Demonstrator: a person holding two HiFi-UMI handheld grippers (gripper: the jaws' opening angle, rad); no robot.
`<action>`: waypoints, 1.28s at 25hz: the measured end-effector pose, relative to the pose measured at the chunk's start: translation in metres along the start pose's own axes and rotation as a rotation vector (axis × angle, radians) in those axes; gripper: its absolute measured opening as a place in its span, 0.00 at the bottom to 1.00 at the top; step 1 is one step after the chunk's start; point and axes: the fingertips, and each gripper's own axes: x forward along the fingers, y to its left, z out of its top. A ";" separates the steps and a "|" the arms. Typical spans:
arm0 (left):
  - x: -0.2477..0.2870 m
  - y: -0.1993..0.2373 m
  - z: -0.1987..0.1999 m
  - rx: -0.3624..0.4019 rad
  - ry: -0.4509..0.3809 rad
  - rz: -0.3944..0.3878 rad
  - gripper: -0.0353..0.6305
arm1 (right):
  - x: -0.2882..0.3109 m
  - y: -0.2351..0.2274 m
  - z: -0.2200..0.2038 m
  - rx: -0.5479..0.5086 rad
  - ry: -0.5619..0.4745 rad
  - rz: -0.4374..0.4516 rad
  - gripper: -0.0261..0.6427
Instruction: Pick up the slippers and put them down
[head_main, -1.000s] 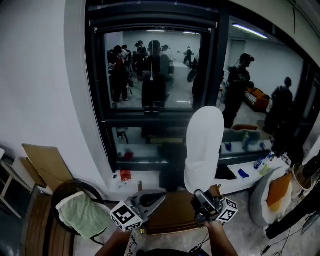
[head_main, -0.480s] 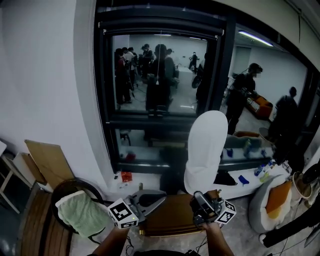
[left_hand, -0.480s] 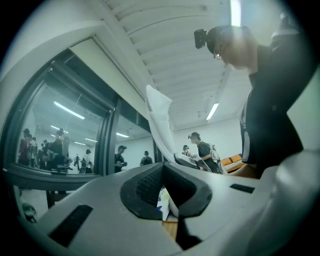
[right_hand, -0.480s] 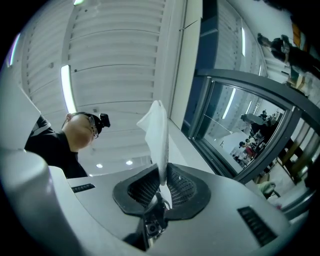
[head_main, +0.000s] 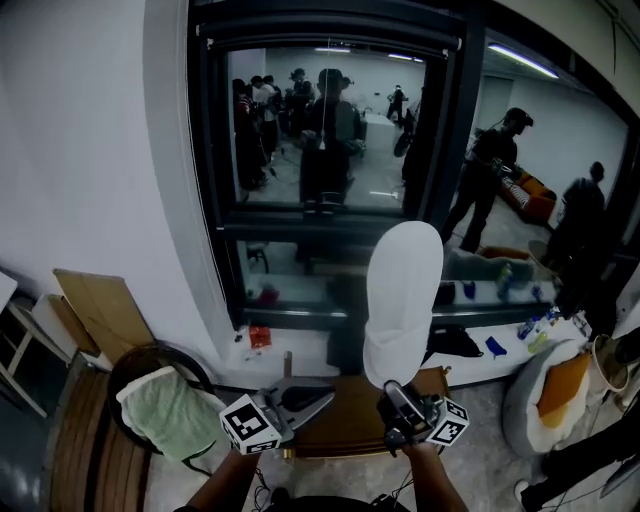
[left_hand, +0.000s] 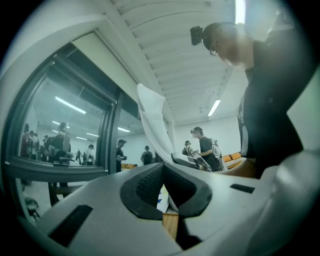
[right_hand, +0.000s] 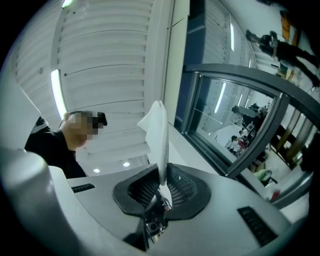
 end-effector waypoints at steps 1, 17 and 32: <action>-0.001 0.000 -0.008 -0.011 0.010 0.000 0.07 | -0.003 -0.003 -0.006 0.012 0.002 -0.009 0.12; -0.007 -0.010 -0.169 -0.306 0.227 -0.032 0.07 | -0.099 -0.110 -0.150 0.321 0.055 -0.313 0.12; -0.008 -0.065 -0.315 -0.534 0.329 -0.068 0.07 | -0.224 -0.175 -0.324 0.657 0.089 -0.557 0.12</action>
